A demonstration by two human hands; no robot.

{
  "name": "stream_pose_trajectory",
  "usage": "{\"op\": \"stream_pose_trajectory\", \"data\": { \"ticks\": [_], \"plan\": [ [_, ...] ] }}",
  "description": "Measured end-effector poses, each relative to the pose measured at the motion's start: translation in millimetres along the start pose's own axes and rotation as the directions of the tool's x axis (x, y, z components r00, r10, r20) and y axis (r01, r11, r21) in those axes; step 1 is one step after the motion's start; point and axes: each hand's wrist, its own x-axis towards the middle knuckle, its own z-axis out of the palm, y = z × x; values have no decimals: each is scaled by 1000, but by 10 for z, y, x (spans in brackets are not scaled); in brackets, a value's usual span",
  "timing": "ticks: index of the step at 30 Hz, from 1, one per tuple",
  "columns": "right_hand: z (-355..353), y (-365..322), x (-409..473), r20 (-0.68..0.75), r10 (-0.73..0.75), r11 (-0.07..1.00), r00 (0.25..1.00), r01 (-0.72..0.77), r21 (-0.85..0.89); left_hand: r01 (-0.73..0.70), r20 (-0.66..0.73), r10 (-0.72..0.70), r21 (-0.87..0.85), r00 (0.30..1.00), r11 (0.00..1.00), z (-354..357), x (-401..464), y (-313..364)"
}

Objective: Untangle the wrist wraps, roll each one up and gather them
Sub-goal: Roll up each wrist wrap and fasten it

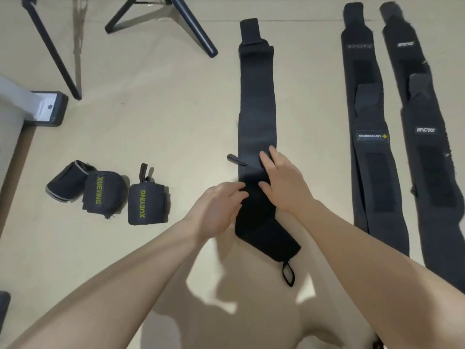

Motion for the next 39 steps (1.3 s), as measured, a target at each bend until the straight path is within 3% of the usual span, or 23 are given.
{"op": "stream_pose_trajectory", "data": {
  "ticks": [2, 3, 6, 11, 14, 17, 20, 23, 28, 33, 36, 39],
  "plan": [
    [-23, -68, -176, -142, 183, 970, 973, -155, 185, 6, -3, -6, 37, 1000, 999, 136, -114, 24],
    [-8, -76, -318, -168, 245, 957, 955, -211, 198, 28, 39, -29, 27, 999, 999, 165, -139, 67],
    [80, -47, -745, 15, 355, 880, 935, -339, 332, 92, 231, -116, 114, 966, 989, 241, -162, 135],
    [147, -50, -1089, 285, 191, 882, 939, -291, 369, 152, 382, -241, 248, 892, 957, 249, -114, 244],
    [72, -67, -1187, 349, 109, 885, 931, -251, 392, 87, 359, -235, 382, 903, 920, 204, -45, 249],
    [22, -108, -1349, 430, 6, 895, 903, -197, 401, 97, 384, -266, 406, 884, 909, 153, 70, 253],
    [87, -170, -1511, 478, -88, 953, 874, -66, 297, 128, 415, -309, 408, 856, 904, 145, 190, 314],
    [178, -216, -1560, 501, -103, 980, 859, 3, 197, 172, 370, -318, 375, 873, 911, 70, 311, 411],
    [235, -248, -1521, 454, 28, 961, 890, -149, 232, 222, 114, -251, 223, 961, 949, -87, 507, 388],
    [328, -317, -1537, 438, -17, 998, 899, -10, 60, 257, 171, -300, 233, 939, 938, -41, 793, 302],
    [379, -327, -1593, 435, 19, 995, 900, -57, 75, 244, 191, -303, 280, 934, 928, -4, 878, 274],
    [411, -351, -1697, 481, 61, 998, 874, -59, -20, 187, 100, -244, 394, 965, 900, -6, 899, 248]
  ]
}}
